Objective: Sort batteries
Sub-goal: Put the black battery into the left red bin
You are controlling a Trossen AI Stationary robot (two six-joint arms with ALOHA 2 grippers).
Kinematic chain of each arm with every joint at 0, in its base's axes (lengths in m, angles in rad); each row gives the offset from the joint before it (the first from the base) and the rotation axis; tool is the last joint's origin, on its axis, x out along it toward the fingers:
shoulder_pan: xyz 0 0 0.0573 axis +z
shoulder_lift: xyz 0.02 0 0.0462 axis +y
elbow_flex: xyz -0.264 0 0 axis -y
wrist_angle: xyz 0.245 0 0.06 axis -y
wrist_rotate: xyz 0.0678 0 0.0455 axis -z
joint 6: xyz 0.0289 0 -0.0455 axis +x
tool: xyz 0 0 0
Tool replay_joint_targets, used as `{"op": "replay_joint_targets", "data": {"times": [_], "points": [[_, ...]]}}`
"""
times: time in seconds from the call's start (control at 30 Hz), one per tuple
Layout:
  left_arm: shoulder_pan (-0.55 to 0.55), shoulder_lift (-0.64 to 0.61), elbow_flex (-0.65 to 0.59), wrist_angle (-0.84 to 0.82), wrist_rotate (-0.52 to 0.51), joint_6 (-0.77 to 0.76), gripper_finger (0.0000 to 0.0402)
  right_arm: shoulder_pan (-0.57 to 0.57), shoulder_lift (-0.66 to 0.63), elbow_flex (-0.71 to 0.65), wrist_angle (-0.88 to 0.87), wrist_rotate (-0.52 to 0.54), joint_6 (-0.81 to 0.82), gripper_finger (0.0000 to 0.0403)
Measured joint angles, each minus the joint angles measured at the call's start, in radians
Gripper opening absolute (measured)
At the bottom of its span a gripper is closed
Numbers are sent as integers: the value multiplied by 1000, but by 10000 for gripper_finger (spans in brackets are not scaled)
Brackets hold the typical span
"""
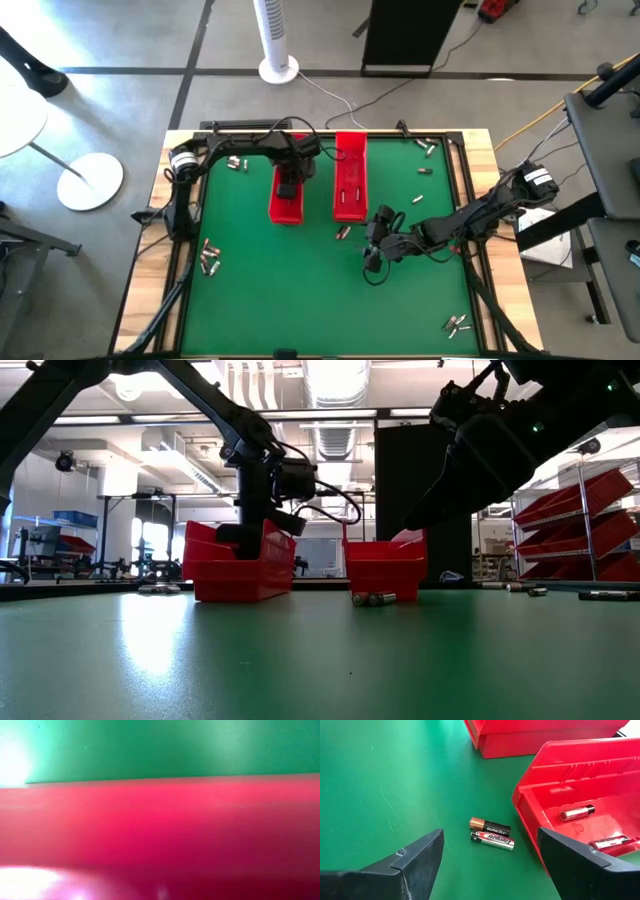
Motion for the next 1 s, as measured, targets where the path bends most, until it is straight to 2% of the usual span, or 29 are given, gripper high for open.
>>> {"op": "replay_joint_targets", "data": {"times": [0.2, 1.0], "points": [[0, -2, -24, 16, 24, -1, 47, 0, 0, 0, 0, -1, 2, 307], [2, 0, -28, 35, 57, 15, 48, 0, 1, 0, 0, -4, 17, 334]]}}
